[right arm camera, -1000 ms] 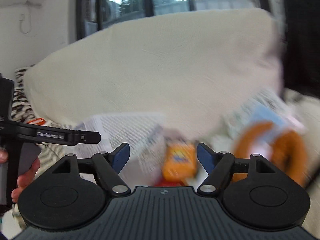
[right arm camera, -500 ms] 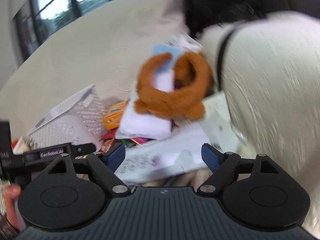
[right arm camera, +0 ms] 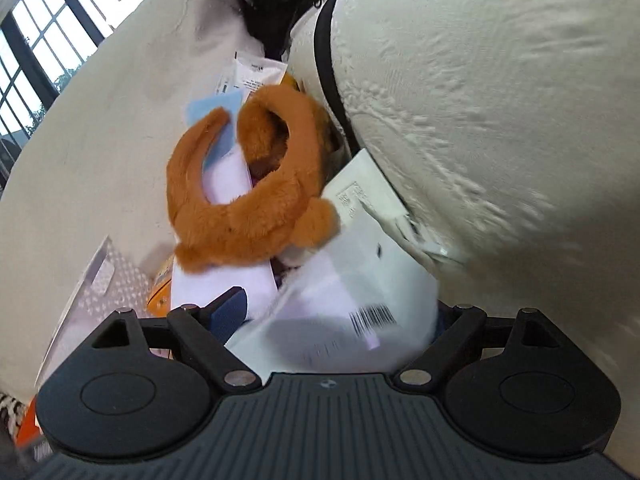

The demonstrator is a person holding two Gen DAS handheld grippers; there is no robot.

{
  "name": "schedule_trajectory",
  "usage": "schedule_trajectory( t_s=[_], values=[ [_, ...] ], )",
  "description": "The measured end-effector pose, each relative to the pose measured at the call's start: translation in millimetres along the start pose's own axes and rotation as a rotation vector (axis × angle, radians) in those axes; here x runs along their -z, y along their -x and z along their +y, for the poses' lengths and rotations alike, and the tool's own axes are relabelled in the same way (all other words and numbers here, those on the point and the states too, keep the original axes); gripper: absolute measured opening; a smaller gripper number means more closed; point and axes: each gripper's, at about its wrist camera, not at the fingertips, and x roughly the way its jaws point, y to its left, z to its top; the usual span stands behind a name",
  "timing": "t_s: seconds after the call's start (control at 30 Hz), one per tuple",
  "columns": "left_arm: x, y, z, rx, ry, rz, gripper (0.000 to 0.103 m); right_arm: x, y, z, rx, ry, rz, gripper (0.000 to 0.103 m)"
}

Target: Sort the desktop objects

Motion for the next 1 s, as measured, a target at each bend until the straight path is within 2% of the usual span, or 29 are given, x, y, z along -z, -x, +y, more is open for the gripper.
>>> schedule_trajectory(
  t_s=[0.07, 0.1, 0.23, 0.4, 0.7, 0.8, 0.87, 0.9, 0.97, 1.0],
  values=[
    [1, 1, -2, 0.006, -0.012, 0.000, 0.103, 1, -12, 3, 0.030, 0.025, 0.010, 0.068],
    [2, 1, -2, 0.012, -0.013, 0.001, 0.103, 3, -12, 4, 0.041, 0.037, -0.008, 0.054],
    [3, -2, -2, 0.032, 0.005, 0.018, 0.103, 15, 5, 6, -0.034, 0.091, -0.055, 0.039],
    [-1, -4, 14, 0.000, 0.096, 0.021, 0.103, 34, 30, 8, -0.095, 0.148, -0.046, 0.037],
    [-11, -10, 41, -0.038, 0.173, 0.097, 0.103, 48, 31, 12, -0.029, 0.242, -0.044, 0.038],
    [-15, -13, 55, -0.012, 0.226, 0.134, 0.103, 48, 29, 14, -0.026, 0.247, -0.047, 0.039],
    [-16, -20, 65, 0.054, 0.281, 0.182, 0.103, 49, 28, 15, -0.020, 0.253, -0.050, 0.040],
    [-15, -23, 68, 0.091, 0.307, 0.199, 0.102, 49, 29, 15, -0.018, 0.258, -0.053, 0.044],
    [-14, -25, 66, 0.119, 0.314, 0.197, 0.099, 50, 28, 15, -0.016, 0.262, -0.055, 0.046],
    [-14, -26, 63, 0.141, 0.307, 0.204, 0.094, 50, 29, 15, -0.018, 0.262, -0.055, 0.047]
  ],
)
